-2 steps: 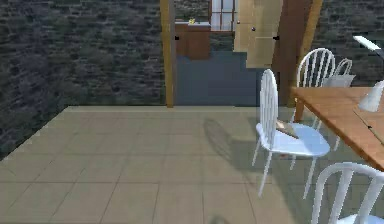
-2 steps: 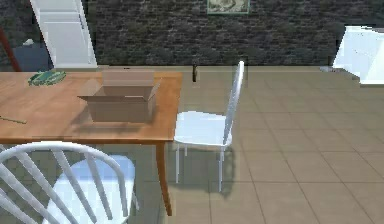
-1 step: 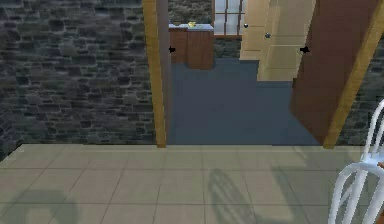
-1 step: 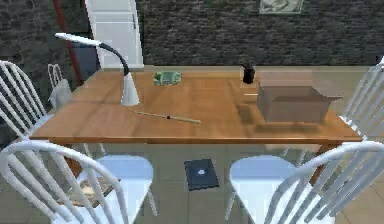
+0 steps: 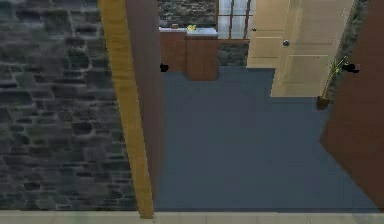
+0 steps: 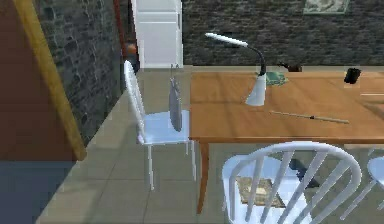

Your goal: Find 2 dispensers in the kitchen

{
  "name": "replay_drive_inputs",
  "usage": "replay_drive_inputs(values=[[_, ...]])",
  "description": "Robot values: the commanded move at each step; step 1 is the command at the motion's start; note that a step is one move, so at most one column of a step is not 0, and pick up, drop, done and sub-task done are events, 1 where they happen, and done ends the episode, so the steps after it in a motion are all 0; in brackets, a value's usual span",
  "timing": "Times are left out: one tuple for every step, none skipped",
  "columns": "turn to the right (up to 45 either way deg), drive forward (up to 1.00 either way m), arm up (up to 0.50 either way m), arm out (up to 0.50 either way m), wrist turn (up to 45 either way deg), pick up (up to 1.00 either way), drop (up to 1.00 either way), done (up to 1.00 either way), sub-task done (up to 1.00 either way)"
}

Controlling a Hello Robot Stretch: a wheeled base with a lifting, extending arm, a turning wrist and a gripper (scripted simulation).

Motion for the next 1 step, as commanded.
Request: replay_drive_inputs(values=[[30.0, 0.0, 0.0, 0.0, 0.0, 0.0, 0.0, 0.0, 0.0]])
